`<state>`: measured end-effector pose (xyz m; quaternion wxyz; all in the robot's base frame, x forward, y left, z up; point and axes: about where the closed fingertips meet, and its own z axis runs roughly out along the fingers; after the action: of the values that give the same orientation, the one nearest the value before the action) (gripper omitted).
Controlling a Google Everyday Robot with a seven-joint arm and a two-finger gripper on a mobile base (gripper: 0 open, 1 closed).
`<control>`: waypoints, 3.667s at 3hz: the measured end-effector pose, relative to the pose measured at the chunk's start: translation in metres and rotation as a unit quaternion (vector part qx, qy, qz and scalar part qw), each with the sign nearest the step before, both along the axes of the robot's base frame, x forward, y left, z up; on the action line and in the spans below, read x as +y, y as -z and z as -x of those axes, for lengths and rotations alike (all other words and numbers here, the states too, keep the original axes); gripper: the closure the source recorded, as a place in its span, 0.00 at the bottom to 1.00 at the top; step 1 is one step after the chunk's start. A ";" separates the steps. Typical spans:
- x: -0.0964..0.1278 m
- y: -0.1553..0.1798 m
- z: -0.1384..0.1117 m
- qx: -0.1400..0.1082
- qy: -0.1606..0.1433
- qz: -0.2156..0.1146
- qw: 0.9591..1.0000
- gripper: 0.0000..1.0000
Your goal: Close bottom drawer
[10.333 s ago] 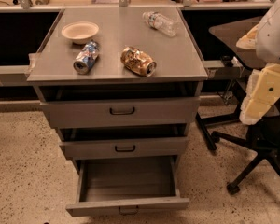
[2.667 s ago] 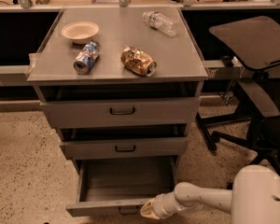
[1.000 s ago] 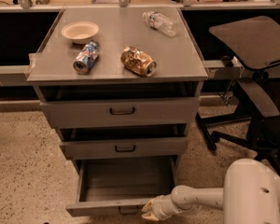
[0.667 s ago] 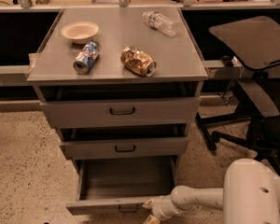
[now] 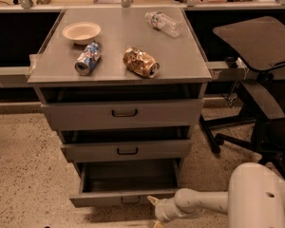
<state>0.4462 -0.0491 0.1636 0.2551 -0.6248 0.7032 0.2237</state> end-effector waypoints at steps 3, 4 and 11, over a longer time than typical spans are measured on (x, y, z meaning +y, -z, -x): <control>-0.017 0.045 -0.023 -0.040 -0.012 -0.115 0.992 0.73; -0.015 0.050 -0.040 -0.075 -0.009 -0.129 0.989 0.96; -0.002 0.065 -0.054 -0.107 -0.033 -0.135 0.985 0.19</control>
Offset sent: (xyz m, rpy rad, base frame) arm 0.0318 -0.0304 -0.0584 0.3057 -0.0918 0.0337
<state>0.4998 -0.0515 0.0985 0.4031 -0.6278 0.6144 0.2567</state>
